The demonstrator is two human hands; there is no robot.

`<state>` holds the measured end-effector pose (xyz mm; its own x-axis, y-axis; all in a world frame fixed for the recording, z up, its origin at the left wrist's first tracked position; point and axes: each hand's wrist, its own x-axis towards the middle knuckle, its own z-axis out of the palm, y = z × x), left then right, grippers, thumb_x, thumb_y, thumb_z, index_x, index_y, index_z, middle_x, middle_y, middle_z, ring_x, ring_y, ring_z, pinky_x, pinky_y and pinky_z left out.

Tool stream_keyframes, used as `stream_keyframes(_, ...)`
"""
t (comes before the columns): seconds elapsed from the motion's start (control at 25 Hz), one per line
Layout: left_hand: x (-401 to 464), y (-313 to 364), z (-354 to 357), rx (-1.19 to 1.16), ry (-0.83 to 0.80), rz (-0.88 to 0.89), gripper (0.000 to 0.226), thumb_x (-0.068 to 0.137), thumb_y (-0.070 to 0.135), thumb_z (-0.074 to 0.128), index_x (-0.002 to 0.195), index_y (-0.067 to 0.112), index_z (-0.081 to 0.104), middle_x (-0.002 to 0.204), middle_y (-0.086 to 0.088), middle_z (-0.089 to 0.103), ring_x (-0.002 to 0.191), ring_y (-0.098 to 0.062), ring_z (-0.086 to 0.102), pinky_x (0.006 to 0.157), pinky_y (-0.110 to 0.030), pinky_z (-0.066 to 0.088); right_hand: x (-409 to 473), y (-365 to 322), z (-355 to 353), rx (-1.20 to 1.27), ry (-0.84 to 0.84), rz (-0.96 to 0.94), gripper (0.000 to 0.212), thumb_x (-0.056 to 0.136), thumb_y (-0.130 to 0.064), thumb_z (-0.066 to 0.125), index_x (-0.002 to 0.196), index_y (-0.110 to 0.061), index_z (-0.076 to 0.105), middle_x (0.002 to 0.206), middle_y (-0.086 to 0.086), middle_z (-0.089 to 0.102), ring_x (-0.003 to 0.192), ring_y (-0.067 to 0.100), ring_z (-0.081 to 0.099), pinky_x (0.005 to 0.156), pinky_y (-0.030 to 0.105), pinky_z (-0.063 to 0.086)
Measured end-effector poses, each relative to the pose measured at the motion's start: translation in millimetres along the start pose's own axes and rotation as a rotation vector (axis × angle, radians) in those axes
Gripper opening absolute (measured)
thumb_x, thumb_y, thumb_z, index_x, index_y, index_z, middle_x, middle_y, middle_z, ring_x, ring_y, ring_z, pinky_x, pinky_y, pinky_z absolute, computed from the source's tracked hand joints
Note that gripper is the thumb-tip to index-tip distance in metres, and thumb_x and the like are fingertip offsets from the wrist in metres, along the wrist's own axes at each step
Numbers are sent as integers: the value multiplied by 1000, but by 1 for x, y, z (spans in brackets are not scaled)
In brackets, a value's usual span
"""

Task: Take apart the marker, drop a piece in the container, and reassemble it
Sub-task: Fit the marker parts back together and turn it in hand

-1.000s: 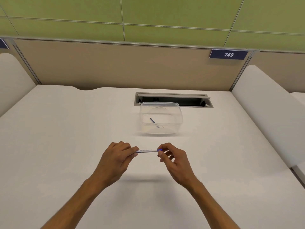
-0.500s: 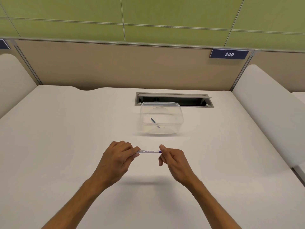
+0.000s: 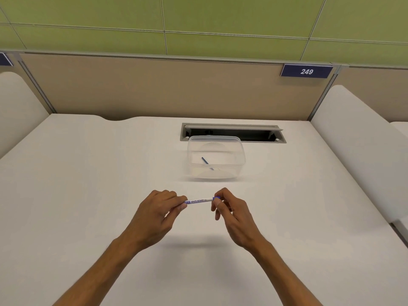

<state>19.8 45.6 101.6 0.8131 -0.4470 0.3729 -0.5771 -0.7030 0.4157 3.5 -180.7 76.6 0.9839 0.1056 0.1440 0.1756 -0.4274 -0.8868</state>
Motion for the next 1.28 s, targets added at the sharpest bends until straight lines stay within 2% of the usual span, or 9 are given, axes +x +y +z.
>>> stream_keyframes(0.16,1,1,-1,30,-16,25,26,95,32,44,97,20,67,70,9,52,66,-13,46,69,-23,35,1,1,0,114,-43,76,53,99,-47,36,61,-16,53,64,15,59,60,25,46,61,29,37)
stream_keyframes(0.24,1,2,0,40,-25,30,26,96,32,44,97,20,66,69,9,52,65,-14,46,69,-24,36,2,0,0,138,-41,118,65,98,-54,37,53,-12,55,61,21,56,57,17,43,60,26,36)
stream_keyframes(0.36,0,2,-1,36,-38,21,27,96,33,42,96,20,66,69,9,53,65,-14,46,69,-28,37,1,-2,0,149,-3,94,46,95,-54,43,68,-20,58,70,9,65,60,13,55,60,20,39)
stream_keyframes(0.52,1,1,-3,21,-40,5,29,96,33,41,96,19,66,69,11,51,65,-11,44,69,-28,37,0,-3,-1,72,14,18,12,98,-31,51,88,-32,57,83,-8,68,64,8,62,59,12,41)
stream_keyframes(0.76,-1,5,-4,43,-40,20,27,96,32,42,96,19,65,69,10,53,62,-14,45,65,-28,38,0,-6,-1,25,23,-2,26,99,-32,43,76,-26,53,69,-8,61,61,5,56,58,12,37)
stream_keyframes(0.92,0,5,-4,84,-45,53,26,96,31,43,97,18,65,70,8,54,62,-16,46,66,-29,38,4,-5,0,166,-30,115,55,104,-41,40,53,-23,49,61,16,58,59,16,44,63,29,37)
stream_keyframes(1.0,0,5,-4,90,-52,58,26,96,30,42,97,18,65,70,7,54,62,-16,46,66,-28,37,4,-6,0,206,-49,156,58,103,-46,41,53,-18,51,62,17,61,60,17,49,64,30,39)
stream_keyframes(1.16,0,4,-5,78,-58,28,28,96,31,41,96,18,65,69,8,53,62,-15,45,67,-27,36,0,-7,-2,232,2,107,28,97,-43,45,87,-23,61,81,3,69,64,13,62,62,13,42)
stream_keyframes(1.28,0,5,-6,55,-56,14,28,96,32,40,96,19,65,69,10,53,63,-13,45,67,-27,37,-1,-9,-5,127,30,51,8,95,-33,55,90,-33,62,83,-6,69,65,9,63,60,13,42)
